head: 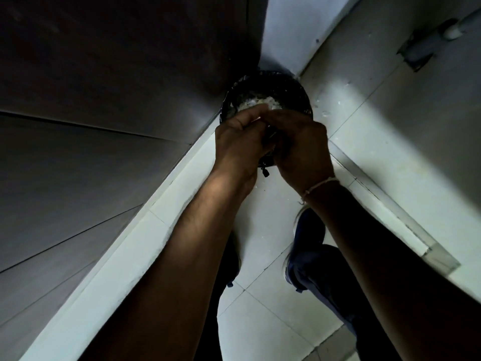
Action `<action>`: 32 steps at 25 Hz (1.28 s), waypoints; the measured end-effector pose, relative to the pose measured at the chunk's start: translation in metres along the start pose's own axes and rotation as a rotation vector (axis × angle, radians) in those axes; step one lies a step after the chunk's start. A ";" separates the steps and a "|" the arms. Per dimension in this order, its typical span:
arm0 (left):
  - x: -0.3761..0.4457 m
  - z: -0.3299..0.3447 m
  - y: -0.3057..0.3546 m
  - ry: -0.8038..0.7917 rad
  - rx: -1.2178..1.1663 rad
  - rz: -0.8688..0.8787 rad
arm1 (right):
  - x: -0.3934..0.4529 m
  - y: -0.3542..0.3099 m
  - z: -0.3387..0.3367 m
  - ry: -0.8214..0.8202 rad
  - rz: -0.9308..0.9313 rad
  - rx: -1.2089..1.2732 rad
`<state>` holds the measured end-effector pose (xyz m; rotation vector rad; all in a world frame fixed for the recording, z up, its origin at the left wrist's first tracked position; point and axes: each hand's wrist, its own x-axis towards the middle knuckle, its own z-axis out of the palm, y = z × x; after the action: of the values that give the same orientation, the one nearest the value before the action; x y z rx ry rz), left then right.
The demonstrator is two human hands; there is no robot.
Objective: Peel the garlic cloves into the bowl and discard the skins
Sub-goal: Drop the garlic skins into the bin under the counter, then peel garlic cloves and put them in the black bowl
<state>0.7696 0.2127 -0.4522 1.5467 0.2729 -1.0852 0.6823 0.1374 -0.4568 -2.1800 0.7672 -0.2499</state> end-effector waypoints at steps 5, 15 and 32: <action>-0.055 -0.001 0.039 0.120 0.424 0.341 | -0.013 -0.024 -0.049 0.169 -0.006 -0.043; -0.243 0.013 0.147 -0.067 1.085 0.491 | -0.106 -0.164 -0.201 0.176 0.087 -0.095; -0.530 0.182 0.204 -1.064 1.192 1.130 | -0.365 -0.312 -0.431 0.873 0.427 -0.271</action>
<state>0.5355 0.1941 0.0965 1.3734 -2.0193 -0.9170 0.3531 0.2436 0.0877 -2.0393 1.8029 -0.9469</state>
